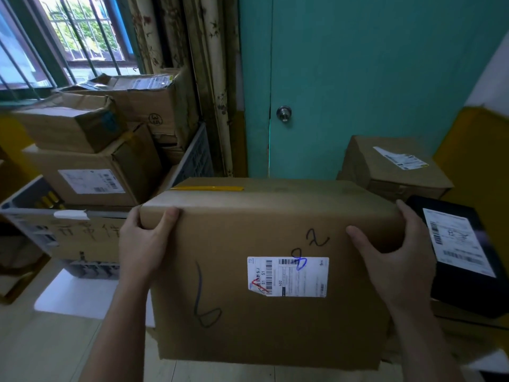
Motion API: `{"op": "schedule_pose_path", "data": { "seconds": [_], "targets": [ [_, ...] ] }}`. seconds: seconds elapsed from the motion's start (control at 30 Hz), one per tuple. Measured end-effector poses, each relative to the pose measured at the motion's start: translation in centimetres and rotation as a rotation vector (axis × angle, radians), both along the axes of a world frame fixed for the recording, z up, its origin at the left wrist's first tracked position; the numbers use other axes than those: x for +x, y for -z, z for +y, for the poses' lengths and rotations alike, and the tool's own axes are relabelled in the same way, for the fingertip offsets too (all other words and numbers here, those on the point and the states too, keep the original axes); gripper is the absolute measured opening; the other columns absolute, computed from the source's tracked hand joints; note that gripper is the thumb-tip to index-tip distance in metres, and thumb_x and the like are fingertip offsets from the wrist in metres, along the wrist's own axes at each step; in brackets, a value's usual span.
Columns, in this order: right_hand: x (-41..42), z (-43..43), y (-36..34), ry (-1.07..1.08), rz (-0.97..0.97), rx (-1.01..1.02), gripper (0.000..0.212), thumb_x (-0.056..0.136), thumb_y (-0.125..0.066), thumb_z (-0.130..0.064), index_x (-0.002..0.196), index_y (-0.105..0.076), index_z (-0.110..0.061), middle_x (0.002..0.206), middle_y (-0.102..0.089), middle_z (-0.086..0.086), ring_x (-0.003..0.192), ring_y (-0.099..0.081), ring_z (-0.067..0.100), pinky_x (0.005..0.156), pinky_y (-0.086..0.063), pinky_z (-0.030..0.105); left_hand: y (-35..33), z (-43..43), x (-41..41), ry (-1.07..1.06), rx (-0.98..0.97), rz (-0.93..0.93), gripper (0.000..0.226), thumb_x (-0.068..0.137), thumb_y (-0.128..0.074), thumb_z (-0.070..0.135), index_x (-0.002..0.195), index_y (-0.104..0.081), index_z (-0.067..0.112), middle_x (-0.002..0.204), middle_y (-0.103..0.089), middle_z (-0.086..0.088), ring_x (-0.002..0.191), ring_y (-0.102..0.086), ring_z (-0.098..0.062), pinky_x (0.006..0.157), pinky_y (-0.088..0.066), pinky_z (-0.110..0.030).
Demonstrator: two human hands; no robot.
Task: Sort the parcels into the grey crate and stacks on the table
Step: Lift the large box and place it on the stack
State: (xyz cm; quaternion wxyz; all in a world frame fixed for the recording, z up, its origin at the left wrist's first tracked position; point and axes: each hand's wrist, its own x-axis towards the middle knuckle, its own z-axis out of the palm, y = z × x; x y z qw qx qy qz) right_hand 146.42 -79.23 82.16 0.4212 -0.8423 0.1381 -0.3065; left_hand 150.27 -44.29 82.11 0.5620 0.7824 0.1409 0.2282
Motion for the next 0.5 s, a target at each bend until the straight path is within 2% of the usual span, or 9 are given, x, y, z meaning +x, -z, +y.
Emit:
{"op": "schedule_pose_path", "data": {
  "seconds": [0.1,0.2,0.27,0.33,0.4,0.5],
  "targets": [
    [1.2,0.2,-0.1,0.008,-0.004,-0.014,0.089,0.075,-0.070,-0.055,0.149,-0.038,-0.019,0.152,-0.038,0.009,0.141,-0.035,0.024,0.107,-0.028,0.034,0.3,-0.2,0.1,0.045,-0.022,0.009,0.066,0.076,-0.074,0.051,0.132,-0.053,0.022,0.117,-0.060,0.002,0.104,-0.057,-0.014,0.077,-0.045,-0.025],
    [2.1,0.3,-0.2,-0.005,0.010,0.005,0.087,0.081,-0.072,-0.047,0.153,-0.031,-0.022,0.156,-0.031,0.009,0.142,-0.032,0.023,0.103,-0.025,0.029,0.9,-0.3,-0.3,0.067,-0.028,0.030,0.084,0.067,-0.084,0.056,0.136,-0.048,0.025,0.123,-0.058,0.003,0.112,-0.056,-0.018,0.088,-0.048,-0.034],
    [2.3,0.4,-0.1,-0.004,0.022,0.035,0.092,0.083,-0.072,-0.046,0.156,-0.021,-0.024,0.157,-0.028,0.008,0.143,-0.030,0.022,0.104,-0.026,0.030,1.3,-0.2,-0.5,0.069,-0.042,0.042,0.094,0.059,-0.080,0.068,0.138,-0.047,0.028,0.129,-0.058,0.003,0.116,-0.056,-0.019,0.094,-0.049,-0.041],
    [2.4,0.6,0.0,0.011,0.044,0.053,0.098,0.083,-0.071,-0.048,0.158,-0.012,-0.026,0.158,-0.027,0.007,0.143,-0.031,0.023,0.106,-0.032,0.037,1.5,-0.2,-0.7,0.067,-0.046,0.050,0.099,0.055,-0.072,0.074,0.141,-0.045,0.032,0.132,-0.058,0.005,0.119,-0.056,-0.019,0.098,-0.049,-0.046],
    [2.2,0.8,0.1,0.033,0.057,0.061,0.102,0.082,-0.071,-0.050,0.158,-0.007,-0.027,0.158,-0.027,0.009,0.143,-0.031,0.026,0.108,-0.034,0.044,1.6,-0.2,-0.9,0.078,-0.043,0.052,0.098,0.056,-0.071,0.076,0.141,-0.045,0.032,0.131,-0.058,0.006,0.118,-0.056,-0.018,0.098,-0.048,-0.045],
    [2.3,1.1,0.3,0.014,0.045,0.092,0.103,0.083,-0.070,-0.048,0.158,-0.003,-0.025,0.157,-0.027,0.014,0.143,-0.030,0.030,0.111,-0.031,0.045,1.6,-0.1,-1.2,0.092,-0.062,0.035,0.095,0.060,-0.066,0.078,0.138,-0.048,0.027,0.127,-0.059,0.005,0.114,-0.057,-0.015,0.089,-0.048,-0.037]
  ]
}}
